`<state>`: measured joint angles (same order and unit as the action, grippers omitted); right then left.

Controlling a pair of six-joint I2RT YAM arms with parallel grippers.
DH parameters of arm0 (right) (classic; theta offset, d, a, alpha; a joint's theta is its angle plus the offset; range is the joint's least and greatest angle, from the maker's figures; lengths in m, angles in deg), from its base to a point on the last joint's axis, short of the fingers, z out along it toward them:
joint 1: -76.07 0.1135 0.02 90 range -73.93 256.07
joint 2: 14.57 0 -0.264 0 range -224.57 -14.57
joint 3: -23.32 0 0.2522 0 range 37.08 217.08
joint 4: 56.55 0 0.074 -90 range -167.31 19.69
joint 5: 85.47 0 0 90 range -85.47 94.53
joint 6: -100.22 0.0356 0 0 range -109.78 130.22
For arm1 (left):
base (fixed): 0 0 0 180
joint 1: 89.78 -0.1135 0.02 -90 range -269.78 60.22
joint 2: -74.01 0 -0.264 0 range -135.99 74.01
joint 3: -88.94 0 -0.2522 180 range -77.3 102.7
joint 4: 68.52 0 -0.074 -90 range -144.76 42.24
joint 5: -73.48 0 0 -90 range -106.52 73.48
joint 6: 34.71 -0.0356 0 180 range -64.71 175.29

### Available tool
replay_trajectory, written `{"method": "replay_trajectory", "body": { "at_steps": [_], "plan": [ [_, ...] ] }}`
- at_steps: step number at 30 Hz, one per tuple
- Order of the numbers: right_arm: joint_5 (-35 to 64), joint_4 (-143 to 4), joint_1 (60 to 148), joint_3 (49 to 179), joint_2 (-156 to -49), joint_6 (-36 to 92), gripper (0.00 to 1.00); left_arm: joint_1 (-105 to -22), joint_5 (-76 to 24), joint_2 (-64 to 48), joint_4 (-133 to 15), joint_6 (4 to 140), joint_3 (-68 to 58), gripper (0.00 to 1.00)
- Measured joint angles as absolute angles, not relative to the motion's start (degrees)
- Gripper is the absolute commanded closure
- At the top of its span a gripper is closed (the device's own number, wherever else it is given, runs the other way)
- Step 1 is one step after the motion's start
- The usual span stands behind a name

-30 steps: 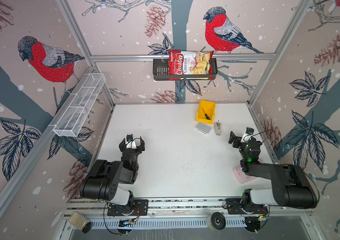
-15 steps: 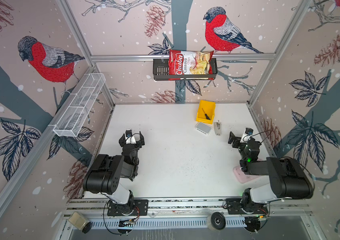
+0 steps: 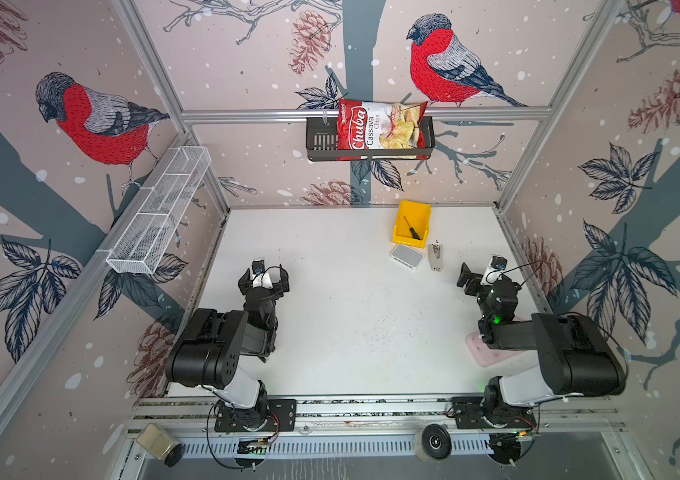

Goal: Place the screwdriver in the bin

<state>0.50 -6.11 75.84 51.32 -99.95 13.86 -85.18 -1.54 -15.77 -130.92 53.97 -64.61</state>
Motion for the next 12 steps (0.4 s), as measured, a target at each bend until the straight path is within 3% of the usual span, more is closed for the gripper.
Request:
{"method": "replay_trajectory", "body": {
  "at_steps": [12],
  "plan": [
    [-0.09, -6.11, 76.04, 51.32, -99.97, 13.86, 0.0, -85.18, -1.56, -15.77, -130.33, 53.97, -64.46, 0.04]
  ]
}}
